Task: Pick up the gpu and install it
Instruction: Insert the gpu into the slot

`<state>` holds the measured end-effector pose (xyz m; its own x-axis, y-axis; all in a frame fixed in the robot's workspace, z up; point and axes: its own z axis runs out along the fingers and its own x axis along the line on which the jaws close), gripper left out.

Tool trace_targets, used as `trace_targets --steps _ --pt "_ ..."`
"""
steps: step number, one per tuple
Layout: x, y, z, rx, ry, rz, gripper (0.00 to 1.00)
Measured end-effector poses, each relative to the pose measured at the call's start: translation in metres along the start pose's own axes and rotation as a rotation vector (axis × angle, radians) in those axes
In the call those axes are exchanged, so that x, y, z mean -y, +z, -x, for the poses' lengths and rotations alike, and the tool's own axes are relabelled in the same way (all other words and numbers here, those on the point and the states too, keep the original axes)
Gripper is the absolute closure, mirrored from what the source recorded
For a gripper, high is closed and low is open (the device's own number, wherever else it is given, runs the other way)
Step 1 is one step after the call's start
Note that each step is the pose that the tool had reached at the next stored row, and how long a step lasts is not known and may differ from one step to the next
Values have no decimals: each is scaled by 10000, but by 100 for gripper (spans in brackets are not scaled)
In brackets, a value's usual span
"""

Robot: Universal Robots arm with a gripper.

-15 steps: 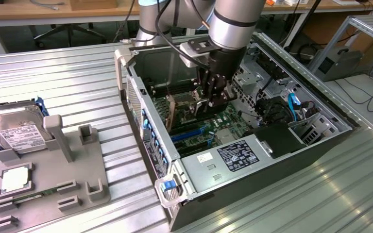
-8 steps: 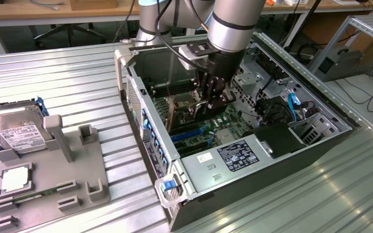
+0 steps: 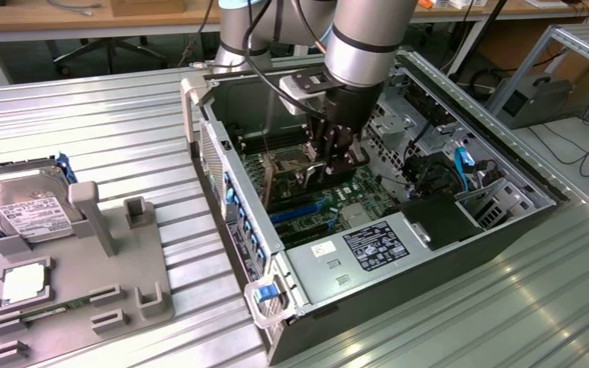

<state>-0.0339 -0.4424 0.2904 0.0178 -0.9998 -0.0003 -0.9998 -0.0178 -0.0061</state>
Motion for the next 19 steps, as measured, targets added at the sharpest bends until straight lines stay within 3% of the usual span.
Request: trace_targets --steps 5,8,17,19 --pt "-52 2 0 0 0 -6 73" --pt "-85 26 1 0 0 -54 73" --pt "-92 28 -40 3 1 -56 73" --pt "-138 30 -51 3 0 -71 73"
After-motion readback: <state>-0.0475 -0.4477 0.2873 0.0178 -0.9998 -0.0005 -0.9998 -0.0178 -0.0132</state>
